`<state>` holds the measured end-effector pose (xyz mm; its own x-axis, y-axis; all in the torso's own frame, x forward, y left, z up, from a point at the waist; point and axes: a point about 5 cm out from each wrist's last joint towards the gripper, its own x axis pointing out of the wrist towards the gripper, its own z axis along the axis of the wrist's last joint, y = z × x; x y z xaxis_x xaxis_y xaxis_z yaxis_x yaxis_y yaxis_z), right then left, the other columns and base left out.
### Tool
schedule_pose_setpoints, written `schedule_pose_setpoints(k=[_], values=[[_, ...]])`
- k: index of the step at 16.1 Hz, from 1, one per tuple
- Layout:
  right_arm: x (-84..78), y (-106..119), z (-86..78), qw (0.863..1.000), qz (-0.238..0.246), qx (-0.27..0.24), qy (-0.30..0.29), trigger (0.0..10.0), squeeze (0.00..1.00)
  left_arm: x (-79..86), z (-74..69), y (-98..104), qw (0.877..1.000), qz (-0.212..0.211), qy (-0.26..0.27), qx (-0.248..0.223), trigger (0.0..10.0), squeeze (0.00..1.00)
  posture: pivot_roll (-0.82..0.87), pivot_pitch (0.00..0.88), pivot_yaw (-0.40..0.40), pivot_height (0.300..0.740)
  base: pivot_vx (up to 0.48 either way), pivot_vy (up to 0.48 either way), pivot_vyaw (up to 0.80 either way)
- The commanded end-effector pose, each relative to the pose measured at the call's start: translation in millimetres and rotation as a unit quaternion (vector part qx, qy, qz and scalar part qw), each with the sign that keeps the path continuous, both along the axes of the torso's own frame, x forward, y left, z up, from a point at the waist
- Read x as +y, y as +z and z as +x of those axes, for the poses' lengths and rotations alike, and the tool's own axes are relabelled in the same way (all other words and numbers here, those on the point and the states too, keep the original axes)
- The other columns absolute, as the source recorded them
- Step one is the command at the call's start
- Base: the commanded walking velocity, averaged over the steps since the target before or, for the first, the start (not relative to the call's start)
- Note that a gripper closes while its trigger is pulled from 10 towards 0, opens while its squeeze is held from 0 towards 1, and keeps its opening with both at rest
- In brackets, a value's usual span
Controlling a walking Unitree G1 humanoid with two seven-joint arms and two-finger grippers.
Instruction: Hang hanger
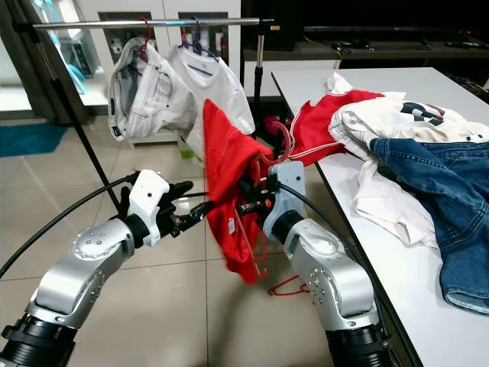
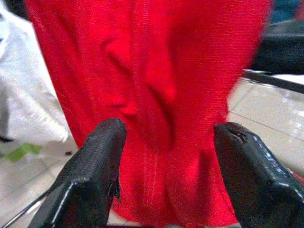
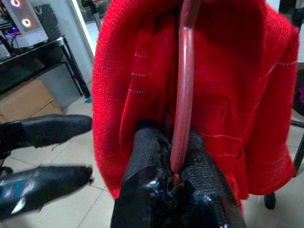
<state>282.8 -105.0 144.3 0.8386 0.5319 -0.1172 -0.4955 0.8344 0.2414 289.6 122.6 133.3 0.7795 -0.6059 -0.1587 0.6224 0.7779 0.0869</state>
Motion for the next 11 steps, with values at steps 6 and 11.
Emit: schedule_pose_setpoints(k=[6,11], values=[[-21.6,-2.6,-2.9,0.999,0.002,0.002,-0.041,10.0,0.0,29.6,-3.5,3.0,0.993,-0.06,0.106,0.004,10.0,0.0,-0.09,0.0,0.015,0.74,0.0,0.0,0.0],[-23.4,-6.3,-3.4,0.999,0.005,0.013,-0.05,10.0,0.0,27.9,-4.9,3.2,0.992,-0.065,0.109,0.009,10.0,0.0,-0.09,0.0,0.01,0.74,0.0,0.301,0.0]])
